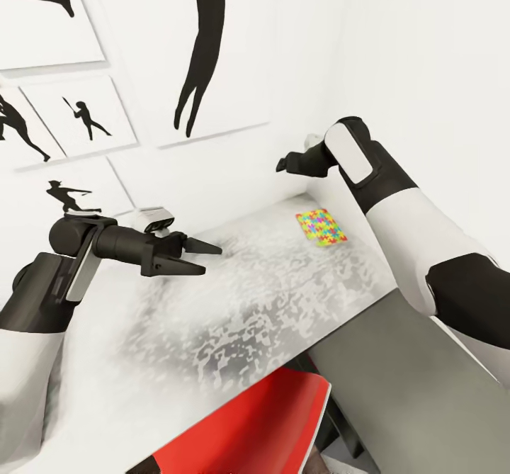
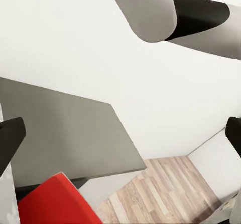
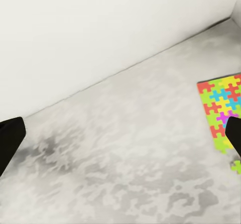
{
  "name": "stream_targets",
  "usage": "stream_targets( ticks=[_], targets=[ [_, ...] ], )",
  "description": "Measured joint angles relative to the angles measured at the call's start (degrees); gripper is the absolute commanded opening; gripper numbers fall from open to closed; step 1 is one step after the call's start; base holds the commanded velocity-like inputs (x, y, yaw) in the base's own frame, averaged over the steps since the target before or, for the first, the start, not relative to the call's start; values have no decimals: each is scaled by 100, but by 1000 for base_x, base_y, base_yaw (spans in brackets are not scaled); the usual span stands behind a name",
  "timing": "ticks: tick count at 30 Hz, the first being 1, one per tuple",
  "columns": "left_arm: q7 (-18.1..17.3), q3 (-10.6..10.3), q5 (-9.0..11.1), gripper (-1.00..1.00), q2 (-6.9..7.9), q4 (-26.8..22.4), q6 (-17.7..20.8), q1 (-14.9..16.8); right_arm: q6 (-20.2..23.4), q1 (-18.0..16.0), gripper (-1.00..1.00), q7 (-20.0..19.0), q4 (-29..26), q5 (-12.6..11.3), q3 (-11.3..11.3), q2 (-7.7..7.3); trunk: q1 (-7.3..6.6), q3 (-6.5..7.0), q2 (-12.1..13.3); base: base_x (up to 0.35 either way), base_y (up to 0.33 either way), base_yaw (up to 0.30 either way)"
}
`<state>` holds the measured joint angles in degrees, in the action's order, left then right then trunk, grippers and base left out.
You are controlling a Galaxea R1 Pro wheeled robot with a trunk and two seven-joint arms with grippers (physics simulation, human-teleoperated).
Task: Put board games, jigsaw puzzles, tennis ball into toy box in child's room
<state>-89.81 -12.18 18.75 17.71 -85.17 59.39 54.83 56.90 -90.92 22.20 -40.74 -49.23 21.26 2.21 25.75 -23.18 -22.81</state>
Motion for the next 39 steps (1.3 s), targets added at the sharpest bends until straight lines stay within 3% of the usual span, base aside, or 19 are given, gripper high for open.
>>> stream_targets(
  ticks=[8,21,27,34,39],
  targets=[
    [0,-10,0,100,-75,0,0,-12,1,2,100,-83,-43,3,-10,-121,0,-75,0,2,0,0],
    [0,-37,0,100,-491,-7,0,-13,20,12,100,-115,-289,0,-1,-179,0,-198,0,0,0,0],
    [-1,-76,-9,100,-790,-13,0,-4,26,37,100,-104,-425,-7,1,-232,0,-254,0,0,0,0],
    [-1,-403,-12,100,-1136,-17,0,57,36,27,100,-103,-461,-7,-11,-244,0,-320,-1,0,0,0],
    [-1,-519,-15,100,-1308,-17,0,96,48,25,100,-104,-465,-1,-18,-261,0,-367,-1,0,0,0]
  ],
)
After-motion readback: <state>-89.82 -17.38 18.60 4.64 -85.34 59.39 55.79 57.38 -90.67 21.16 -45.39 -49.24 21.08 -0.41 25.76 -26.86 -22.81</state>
